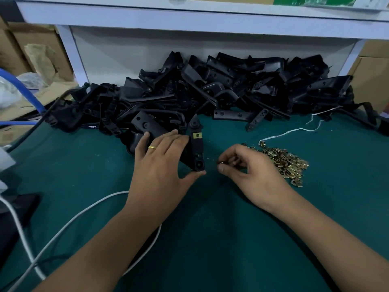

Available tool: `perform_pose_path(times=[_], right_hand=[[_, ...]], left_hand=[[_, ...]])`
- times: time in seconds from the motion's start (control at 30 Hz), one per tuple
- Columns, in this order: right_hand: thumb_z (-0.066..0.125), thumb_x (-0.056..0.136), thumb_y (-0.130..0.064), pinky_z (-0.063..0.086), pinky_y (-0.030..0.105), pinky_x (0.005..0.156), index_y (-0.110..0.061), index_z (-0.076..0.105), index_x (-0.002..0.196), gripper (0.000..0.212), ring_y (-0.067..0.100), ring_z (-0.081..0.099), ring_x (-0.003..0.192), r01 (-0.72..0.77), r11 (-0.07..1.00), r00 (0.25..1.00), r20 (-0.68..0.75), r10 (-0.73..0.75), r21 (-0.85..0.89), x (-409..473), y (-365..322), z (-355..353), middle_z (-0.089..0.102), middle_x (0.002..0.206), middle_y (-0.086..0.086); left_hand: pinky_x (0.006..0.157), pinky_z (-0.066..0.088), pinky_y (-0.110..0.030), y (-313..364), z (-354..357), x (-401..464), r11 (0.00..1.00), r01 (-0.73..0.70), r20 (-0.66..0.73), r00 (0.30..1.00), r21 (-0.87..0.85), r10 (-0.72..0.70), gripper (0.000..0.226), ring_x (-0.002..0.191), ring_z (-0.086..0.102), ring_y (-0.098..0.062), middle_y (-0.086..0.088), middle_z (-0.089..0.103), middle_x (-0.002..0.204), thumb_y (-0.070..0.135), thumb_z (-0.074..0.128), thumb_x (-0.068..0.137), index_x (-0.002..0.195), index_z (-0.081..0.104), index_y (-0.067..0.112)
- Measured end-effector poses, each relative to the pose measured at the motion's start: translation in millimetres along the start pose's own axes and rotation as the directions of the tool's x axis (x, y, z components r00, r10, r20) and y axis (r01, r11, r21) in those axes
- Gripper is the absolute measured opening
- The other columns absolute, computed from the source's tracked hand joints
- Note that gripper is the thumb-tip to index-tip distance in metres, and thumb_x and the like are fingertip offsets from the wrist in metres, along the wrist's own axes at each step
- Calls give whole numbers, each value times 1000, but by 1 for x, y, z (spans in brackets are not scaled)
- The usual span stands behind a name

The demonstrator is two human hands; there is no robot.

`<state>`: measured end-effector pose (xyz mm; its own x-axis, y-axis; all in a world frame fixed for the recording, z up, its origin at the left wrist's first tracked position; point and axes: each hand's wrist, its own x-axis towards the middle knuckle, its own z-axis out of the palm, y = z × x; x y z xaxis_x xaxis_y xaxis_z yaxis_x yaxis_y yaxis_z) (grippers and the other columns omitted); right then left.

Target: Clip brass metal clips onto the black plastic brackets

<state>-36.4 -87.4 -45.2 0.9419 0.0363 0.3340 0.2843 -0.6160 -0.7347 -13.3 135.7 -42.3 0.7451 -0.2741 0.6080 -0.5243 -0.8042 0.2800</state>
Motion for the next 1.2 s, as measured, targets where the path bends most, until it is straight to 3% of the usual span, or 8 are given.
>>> perform_pose_path(times=[0.13,0.27,0.4,0.57,0.73,1.0,1.2], right_hand=[[78,92,-25,56,37,85,-35,71,89,13,10,67,85,-49,998,999,26,48,35,3,2,-4,71,87,-12],[75,95,-27,54,34,82,-40,67,93,16,6,70,85,-39,998,998,44,38,44,3,0,-10,74,86,-14],[67,101,-28,55,43,86,-33,63,94,9,11,69,88,-44,999,993,111,43,8,1,-2,-13,76,90,-11],[67,100,-27,49,21,75,-35,61,91,13,0,66,87,-29,992,991,126,45,-121,-1,-2,-11,72,88,-19],[79,90,-21,48,29,77,-33,68,88,17,11,58,85,45,992,995,98,-34,-120,-1,-3,-9,62,88,-8],[60,103,-24,40,20,66,-30,45,99,17,5,52,79,79,958,983,183,-29,-275,-5,-2,-7,54,86,-12],[61,103,-16,48,23,74,-32,50,101,19,8,64,86,87,980,993,100,-69,-179,-2,-4,-12,66,85,-12]], left_hand=[[122,25,-54,0,2,-1,1000,-16,8,1000,-11,17,69,139,45,-12,7,61,136,63,74,77,131,58,23],[122,24,-53,1,2,-1,999,-41,15,999,-18,41,69,139,44,-11,7,62,135,62,74,76,131,58,23],[121,27,-55,1,2,-1,999,-44,11,999,-27,44,69,138,46,-12,6,63,134,61,74,75,130,59,22],[121,28,-54,2,2,-2,997,-54,21,998,-52,55,69,137,45,-10,6,63,135,62,73,74,129,60,24],[121,27,-53,0,4,-3,997,-55,37,998,-61,57,69,137,46,-11,7,63,135,62,75,73,130,60,25],[122,26,-52,0,5,-3,997,-52,51,997,-56,55,69,135,48,-12,7,63,133,60,78,72,129,60,25],[123,24,-50,1,6,-4,998,-50,65,997,-45,52,70,134,49,-12,6,64,132,57,83,71,130,62,24]])
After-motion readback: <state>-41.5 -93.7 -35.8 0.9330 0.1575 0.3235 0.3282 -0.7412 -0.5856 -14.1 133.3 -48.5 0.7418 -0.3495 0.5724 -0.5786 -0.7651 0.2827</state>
